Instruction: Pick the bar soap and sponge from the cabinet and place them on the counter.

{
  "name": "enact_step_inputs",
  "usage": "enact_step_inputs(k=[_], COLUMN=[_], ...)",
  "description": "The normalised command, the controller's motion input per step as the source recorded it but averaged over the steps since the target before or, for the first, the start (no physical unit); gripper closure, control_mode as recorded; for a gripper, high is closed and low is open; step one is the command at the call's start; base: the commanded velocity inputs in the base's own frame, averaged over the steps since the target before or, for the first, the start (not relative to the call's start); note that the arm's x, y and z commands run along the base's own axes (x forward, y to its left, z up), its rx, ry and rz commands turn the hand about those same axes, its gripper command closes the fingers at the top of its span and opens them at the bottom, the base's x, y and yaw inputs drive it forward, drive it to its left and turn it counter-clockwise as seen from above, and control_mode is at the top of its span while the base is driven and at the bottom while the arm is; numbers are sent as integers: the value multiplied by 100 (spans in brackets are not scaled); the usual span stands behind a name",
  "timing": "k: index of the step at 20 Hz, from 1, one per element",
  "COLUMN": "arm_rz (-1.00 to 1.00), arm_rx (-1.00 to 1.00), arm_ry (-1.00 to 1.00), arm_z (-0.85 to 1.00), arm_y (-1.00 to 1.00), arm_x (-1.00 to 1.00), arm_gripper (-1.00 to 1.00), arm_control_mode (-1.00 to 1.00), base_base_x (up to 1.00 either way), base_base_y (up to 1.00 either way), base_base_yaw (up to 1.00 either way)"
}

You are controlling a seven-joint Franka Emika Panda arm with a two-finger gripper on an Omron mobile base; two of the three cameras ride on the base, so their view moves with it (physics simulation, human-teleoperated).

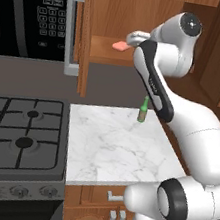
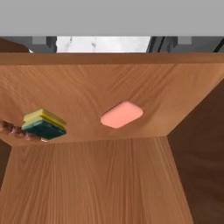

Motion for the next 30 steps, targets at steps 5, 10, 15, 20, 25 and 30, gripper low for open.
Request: enact_step_inputs(k=[5, 10, 15, 20, 25, 30], arm_rz=[0, 0, 0, 0, 0, 0], arm_rx=[1, 0, 0, 0, 0, 0], arm_ry=[5, 0, 0, 0, 0, 0], arm_z=[-10, -3, -3, -6, -5, -4], arm_y=[3, 6, 6, 7, 8, 12], arm_x=[28, 18, 17, 20, 22, 23], arm_gripper=[-100, -100, -100, -100, -100, -100], arm_control_mode=[-100, -100, -100, -100, -100, -100], base_base_x=[0, 0, 0, 0, 0, 0], base_base_y=[0, 0, 0, 0, 0, 0], base_base_yaw=[0, 0, 0, 0, 0, 0])
